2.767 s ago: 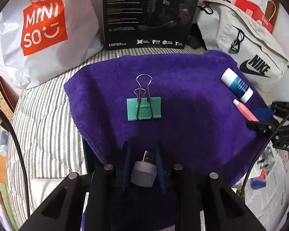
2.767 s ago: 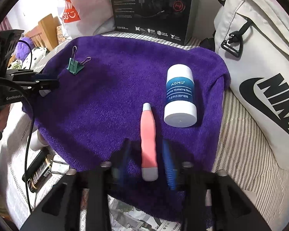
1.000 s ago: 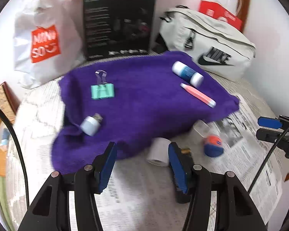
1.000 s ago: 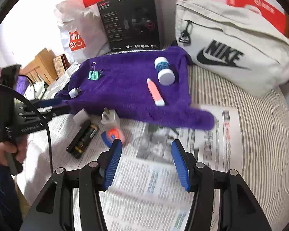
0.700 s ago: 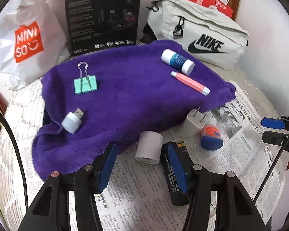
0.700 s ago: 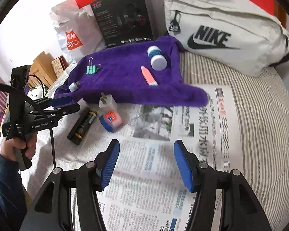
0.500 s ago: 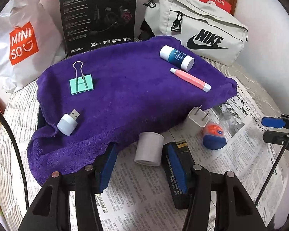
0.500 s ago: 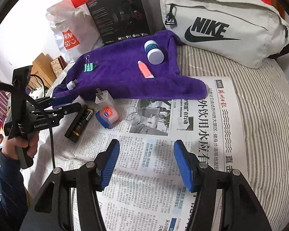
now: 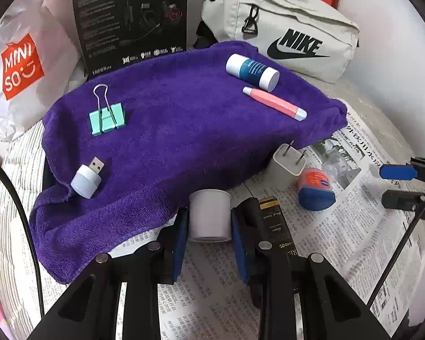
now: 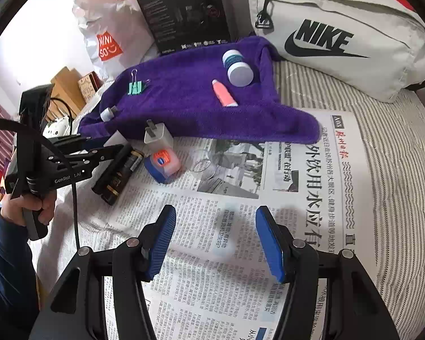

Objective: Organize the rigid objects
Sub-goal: 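Move the left tool to the white roll and close on it while the right tool approaches the clear cup, then grasp the small clear plastic cup with the right tool while the left tool holds the white roll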

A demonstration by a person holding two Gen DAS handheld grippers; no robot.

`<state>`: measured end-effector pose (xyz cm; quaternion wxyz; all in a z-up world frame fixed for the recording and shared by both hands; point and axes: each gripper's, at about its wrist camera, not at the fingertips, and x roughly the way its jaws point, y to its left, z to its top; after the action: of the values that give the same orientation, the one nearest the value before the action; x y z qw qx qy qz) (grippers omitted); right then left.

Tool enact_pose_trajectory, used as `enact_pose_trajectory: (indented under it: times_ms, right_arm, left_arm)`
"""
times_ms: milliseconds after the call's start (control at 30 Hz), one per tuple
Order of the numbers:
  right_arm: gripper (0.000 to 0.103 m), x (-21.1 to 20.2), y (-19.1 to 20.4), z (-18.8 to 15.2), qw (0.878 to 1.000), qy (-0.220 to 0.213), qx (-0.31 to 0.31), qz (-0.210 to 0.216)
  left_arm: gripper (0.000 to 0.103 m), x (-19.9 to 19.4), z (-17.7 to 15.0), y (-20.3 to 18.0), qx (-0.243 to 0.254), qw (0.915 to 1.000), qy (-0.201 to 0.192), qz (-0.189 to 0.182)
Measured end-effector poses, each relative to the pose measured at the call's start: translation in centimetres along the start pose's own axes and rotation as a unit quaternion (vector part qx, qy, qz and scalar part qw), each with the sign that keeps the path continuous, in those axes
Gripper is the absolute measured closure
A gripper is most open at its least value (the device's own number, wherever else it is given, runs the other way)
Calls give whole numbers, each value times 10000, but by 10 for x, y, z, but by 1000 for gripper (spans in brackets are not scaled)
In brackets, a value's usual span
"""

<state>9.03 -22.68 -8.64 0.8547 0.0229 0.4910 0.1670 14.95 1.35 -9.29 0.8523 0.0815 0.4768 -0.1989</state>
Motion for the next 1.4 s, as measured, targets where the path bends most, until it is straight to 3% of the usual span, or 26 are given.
enact_pose_trajectory:
  times_ms: [667, 1033, 1400]
  right_arm:
    - [46, 33, 12, 27, 9996, -94, -211, -152]
    - [75, 49, 24, 34, 9983, -217, -476, -243]
    - [76, 48, 23, 31, 9972, -167, -598, -418]
  left_arm:
    - [75, -12, -23, 15, -491, 9985, -236, -29]
    - [75, -12, -23, 7, -247, 9991, -282, 193]
    - [75, -13, -25, 9, -327, 9988, -341, 81]
